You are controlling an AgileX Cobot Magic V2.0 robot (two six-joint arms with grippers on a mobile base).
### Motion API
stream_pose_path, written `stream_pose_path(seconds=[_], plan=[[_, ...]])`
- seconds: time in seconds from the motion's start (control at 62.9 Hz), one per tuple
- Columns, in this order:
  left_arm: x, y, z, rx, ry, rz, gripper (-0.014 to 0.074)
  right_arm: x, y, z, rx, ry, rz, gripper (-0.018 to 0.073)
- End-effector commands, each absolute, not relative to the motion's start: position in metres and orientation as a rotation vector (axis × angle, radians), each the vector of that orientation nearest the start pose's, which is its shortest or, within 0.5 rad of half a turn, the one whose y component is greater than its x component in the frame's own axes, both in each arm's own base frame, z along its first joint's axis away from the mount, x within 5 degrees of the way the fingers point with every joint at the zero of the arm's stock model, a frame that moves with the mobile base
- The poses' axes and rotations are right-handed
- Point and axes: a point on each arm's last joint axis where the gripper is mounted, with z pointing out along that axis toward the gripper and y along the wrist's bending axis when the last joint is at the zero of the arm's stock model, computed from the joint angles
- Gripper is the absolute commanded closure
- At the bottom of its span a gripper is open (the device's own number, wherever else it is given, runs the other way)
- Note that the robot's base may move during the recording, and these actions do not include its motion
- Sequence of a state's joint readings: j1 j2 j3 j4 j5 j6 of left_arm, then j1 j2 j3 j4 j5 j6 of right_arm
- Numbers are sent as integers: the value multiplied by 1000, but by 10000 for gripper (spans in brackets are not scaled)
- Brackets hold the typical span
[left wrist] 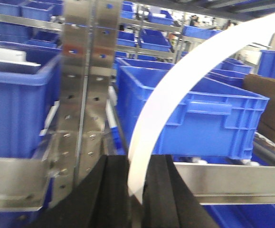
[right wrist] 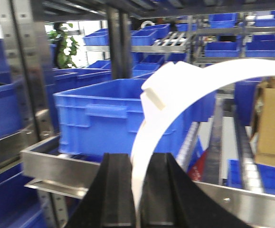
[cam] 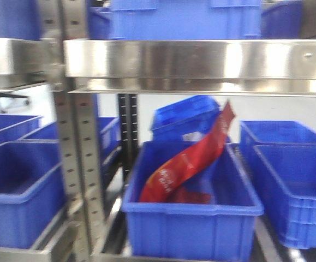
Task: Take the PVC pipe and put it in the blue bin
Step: 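Drive the base up to the steel shelf of blue bins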
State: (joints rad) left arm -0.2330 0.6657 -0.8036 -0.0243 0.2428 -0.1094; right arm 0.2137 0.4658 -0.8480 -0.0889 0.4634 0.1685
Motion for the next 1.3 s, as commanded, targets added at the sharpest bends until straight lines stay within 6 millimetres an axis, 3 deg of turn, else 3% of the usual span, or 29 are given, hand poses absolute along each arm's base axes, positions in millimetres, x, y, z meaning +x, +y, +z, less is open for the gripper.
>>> stream_pose_path(seconds=[0.0, 1.289], plan=[[128, -31, 407, 72, 1562, -303, 707, 69, 11, 421, -70, 1538, 195, 727], [128, -31, 407, 72, 1562, -303, 707, 69, 11, 421, -70, 1538, 195, 727]])
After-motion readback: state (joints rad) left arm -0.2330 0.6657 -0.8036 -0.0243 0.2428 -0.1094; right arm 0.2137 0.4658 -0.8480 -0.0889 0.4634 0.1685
